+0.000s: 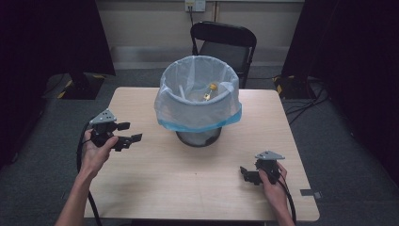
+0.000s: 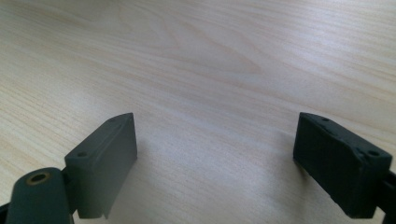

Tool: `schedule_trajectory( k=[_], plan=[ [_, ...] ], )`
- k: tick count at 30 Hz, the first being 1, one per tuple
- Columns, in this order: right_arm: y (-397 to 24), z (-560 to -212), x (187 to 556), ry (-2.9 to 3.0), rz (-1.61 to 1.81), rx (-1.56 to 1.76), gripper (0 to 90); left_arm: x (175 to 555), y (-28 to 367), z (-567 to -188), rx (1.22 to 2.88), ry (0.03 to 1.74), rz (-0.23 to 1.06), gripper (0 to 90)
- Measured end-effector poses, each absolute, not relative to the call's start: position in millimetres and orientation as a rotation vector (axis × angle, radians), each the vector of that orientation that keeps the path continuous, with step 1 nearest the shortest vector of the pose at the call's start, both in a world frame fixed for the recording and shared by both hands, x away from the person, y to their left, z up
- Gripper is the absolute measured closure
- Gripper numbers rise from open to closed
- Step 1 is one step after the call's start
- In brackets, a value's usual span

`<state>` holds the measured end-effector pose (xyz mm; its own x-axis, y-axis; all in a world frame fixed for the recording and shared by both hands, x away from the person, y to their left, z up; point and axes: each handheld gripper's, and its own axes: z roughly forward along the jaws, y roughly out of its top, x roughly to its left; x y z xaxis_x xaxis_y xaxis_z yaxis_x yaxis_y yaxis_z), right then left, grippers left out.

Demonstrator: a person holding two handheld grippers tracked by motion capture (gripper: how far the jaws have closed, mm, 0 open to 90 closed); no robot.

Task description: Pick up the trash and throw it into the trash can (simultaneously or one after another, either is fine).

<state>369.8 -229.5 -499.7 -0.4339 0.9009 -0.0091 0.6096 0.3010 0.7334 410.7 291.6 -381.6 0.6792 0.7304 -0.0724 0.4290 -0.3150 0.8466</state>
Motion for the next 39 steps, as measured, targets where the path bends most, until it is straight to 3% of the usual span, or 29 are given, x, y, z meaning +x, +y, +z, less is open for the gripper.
schedule_trajectory(
  k=[28, 39],
  plan=[
    [-229.5, -499.7, 369.8, 2.153, 0.932, 1.347, 12.7, 389.8, 288.6, -486.0, 2.173, 1.074, 0.31, 23.1],
    [-229.5, -499.7, 369.8, 2.153, 0.932, 1.347, 12.7, 379.3, 280.7, -498.3, 2.137, 1.053, 0.454, 16.2]
  ],
)
